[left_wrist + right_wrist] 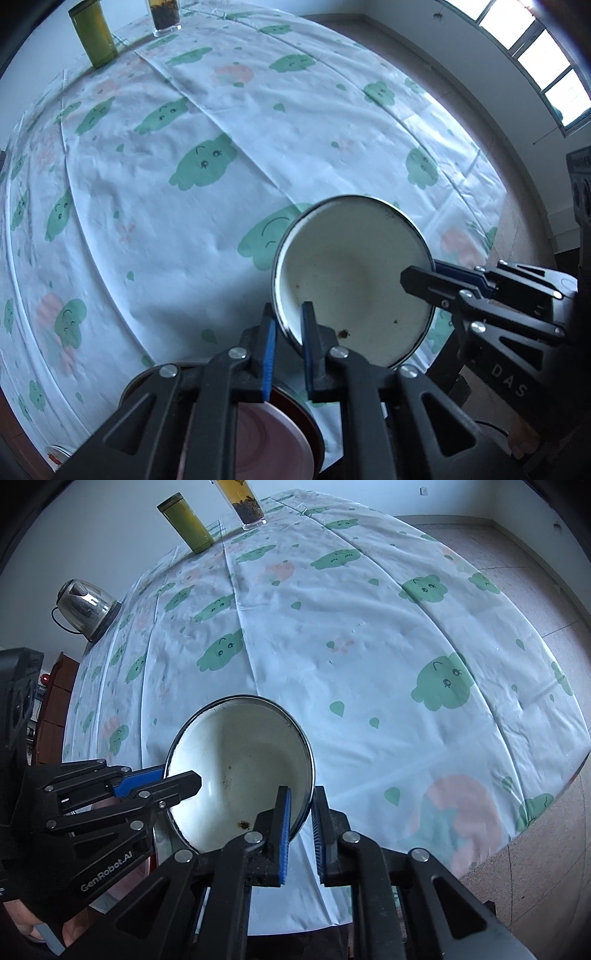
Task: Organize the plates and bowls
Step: 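Close both tools on opposite sides of the enamel bowl rim, then lift the enamel bowl with both tools and carry it over the pink bowl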
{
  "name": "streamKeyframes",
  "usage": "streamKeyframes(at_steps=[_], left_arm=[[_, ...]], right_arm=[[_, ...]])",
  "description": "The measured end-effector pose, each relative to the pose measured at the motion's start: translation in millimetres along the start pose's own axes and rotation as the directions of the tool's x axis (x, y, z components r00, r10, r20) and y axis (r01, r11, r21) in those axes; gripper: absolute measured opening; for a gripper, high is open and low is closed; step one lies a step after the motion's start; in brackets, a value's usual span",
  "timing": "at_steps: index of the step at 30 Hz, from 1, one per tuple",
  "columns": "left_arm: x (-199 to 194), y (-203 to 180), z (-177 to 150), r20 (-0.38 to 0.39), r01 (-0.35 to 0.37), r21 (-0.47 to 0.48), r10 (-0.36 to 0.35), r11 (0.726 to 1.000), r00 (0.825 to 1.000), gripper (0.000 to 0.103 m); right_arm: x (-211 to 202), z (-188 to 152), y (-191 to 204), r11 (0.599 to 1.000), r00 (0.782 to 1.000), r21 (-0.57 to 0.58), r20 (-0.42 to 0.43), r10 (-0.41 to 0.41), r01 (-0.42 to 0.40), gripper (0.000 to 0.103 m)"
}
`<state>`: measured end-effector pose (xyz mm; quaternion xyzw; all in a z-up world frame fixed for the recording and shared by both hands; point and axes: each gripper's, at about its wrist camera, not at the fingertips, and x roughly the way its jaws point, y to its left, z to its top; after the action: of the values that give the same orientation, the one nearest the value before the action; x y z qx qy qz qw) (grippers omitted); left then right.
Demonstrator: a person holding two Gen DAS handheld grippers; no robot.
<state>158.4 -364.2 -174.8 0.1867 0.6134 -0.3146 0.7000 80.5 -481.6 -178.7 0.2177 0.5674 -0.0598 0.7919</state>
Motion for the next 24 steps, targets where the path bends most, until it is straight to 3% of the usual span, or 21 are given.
streamKeyframes(at_steps=[24], left_arm=[[-66.1,25.3,-22.2,0.114,-0.032,-0.069,0.039,0.997,0.993,0.01]], right_arm=[[-42.9,0.2,49.8,0.992,0.996,-0.12,0.075,0.042,-0.032,0.013]])
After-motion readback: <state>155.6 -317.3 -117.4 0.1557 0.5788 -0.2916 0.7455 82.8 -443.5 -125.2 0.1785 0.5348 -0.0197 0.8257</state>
